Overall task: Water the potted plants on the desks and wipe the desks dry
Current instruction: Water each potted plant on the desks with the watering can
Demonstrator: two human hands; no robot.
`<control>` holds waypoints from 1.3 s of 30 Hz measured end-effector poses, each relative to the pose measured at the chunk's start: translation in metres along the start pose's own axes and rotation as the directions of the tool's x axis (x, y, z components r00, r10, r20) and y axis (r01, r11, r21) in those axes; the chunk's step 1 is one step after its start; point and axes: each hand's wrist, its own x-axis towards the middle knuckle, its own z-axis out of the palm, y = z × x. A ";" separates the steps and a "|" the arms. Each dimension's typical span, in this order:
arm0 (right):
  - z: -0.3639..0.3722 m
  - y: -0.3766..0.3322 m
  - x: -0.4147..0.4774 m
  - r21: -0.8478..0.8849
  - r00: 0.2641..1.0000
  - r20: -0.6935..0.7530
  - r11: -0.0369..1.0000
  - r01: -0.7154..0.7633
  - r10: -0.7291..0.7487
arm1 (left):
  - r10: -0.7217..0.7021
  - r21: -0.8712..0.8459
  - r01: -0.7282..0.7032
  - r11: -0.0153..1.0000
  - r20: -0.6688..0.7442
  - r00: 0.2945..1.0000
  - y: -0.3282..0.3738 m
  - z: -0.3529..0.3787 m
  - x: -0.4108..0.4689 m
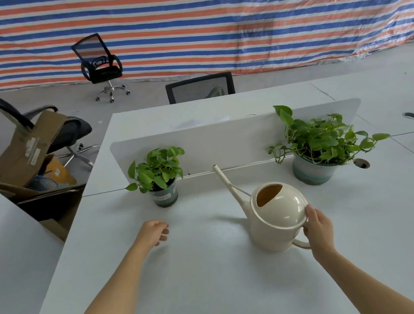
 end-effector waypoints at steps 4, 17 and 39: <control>-0.002 0.000 -0.001 -0.068 1.000 0.001 0.998 0.016 -0.016 | -0.003 -0.020 0.003 1.000 -0.009 1.000 0.000 0.005 -0.001; 0.054 -0.079 -0.015 -0.229 0.902 0.070 0.873 0.430 -0.426 | -0.002 -0.108 -0.002 0.994 -0.039 0.999 -0.001 0.006 -0.002; 0.287 -0.064 -0.018 0.289 0.760 0.573 0.793 -0.537 0.306 | 0.019 -0.808 -0.143 0.571 -0.161 0.987 0.032 -0.028 0.101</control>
